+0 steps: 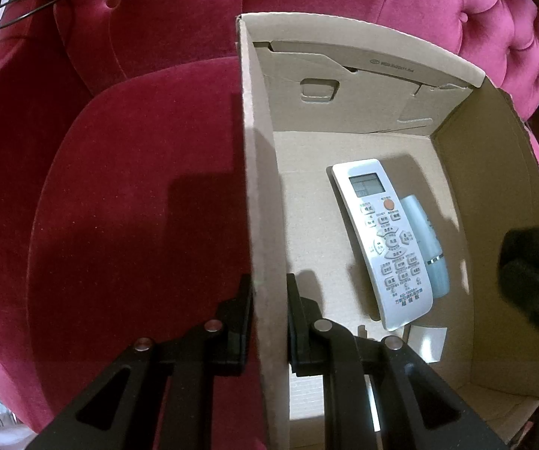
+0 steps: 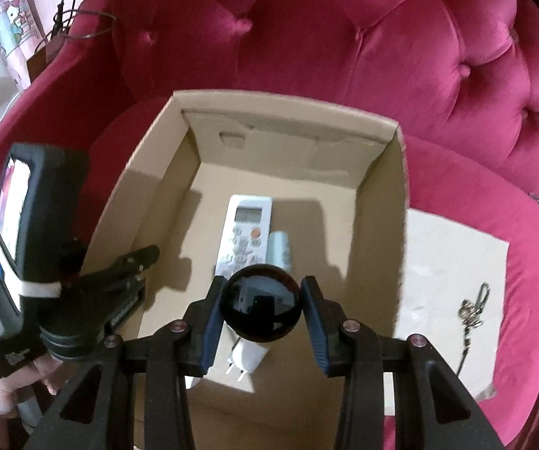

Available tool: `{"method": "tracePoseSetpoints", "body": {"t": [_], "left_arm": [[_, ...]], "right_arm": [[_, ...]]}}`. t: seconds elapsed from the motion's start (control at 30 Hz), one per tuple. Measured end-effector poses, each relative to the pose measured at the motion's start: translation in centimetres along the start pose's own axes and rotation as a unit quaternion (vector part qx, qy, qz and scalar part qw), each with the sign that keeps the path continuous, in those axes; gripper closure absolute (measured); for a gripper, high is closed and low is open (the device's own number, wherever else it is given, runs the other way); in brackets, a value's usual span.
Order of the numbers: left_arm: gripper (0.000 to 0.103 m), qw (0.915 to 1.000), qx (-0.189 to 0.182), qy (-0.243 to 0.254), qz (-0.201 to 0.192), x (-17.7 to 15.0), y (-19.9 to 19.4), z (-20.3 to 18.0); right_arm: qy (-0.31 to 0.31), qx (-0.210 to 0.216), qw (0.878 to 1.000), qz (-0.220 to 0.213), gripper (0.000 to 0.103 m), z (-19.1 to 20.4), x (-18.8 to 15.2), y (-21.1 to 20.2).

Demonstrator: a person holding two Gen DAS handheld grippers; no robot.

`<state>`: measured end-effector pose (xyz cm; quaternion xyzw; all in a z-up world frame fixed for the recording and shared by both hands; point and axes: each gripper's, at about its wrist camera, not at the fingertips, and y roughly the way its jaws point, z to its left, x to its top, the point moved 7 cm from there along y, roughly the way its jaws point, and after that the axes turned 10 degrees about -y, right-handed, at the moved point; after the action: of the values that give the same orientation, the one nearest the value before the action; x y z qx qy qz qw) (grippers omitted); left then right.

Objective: Organize rigid objects
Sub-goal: 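Lift the black round object and carry it into the box with the right gripper, then lower the black object beside the white adapter and open the right gripper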

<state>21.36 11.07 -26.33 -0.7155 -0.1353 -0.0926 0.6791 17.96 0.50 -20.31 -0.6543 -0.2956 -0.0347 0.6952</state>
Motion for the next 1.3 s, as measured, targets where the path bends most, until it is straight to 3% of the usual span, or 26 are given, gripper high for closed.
{"method": "tracePoseSetpoints", "body": {"t": [0.77, 1.3], "left_arm": [[0.087, 1.0, -0.001, -0.002, 0.0, 0.0, 0.0, 0.0], [0.087, 1.0, -0.001, -0.001, 0.0, -0.1, -0.1, 0.1]], "right_arm": [[0.0, 0.031, 0.998, 0.058, 0.06, 2.9, -4.5, 4.8], [0.009, 0.035, 0.998, 0.043, 0.052, 2.9, -3.9, 4.2]]}}
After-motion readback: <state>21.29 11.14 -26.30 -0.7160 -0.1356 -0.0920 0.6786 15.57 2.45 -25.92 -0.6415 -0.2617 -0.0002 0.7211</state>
